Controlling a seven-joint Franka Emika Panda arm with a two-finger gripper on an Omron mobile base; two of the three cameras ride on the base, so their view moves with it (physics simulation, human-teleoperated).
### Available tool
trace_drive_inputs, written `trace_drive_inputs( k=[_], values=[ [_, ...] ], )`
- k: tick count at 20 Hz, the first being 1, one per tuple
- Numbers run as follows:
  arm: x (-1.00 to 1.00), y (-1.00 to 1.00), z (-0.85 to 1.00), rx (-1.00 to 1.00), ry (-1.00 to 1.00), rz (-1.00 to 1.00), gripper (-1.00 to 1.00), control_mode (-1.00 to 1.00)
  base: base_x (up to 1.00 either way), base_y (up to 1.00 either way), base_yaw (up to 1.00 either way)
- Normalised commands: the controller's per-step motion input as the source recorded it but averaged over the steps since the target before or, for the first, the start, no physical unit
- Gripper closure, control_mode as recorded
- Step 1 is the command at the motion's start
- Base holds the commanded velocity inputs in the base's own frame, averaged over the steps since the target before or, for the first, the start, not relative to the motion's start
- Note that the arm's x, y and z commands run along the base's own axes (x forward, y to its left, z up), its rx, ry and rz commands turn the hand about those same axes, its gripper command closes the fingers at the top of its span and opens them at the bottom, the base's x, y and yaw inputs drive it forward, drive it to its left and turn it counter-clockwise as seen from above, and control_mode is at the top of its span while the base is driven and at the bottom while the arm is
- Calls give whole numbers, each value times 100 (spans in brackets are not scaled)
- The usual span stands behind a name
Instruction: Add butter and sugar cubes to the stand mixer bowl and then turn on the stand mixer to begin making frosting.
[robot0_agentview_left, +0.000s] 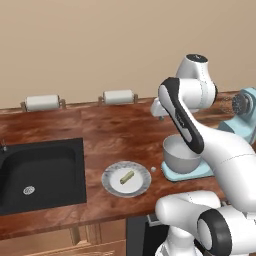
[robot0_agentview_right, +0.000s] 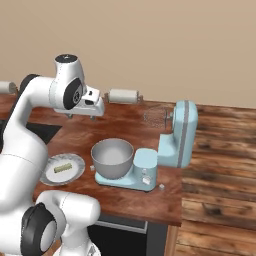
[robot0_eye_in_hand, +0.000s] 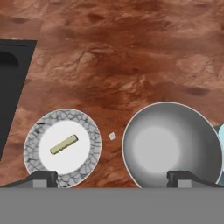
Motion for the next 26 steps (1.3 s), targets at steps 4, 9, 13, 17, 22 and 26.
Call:
trace_drive_inputs(
  k=[4, 9, 13, 17, 22, 26],
  values=[
    [0, 0, 0, 0, 0, 0, -100, 100, 70, 52, -3],
    [0, 0, 0, 0, 0, 0, -100, 100, 47, 74, -13],
    [0, 0, 0, 0, 0, 0, -100, 100, 48, 92, -27],
    [0, 0, 0, 0, 0, 0, -100, 100, 43, 85, -25],
    [0, 0, 0, 0, 0, 0, -100, 100, 49, 59, 3],
    [0, 0, 0, 0, 0, 0, -100, 100, 48, 53, 26]
  ],
)
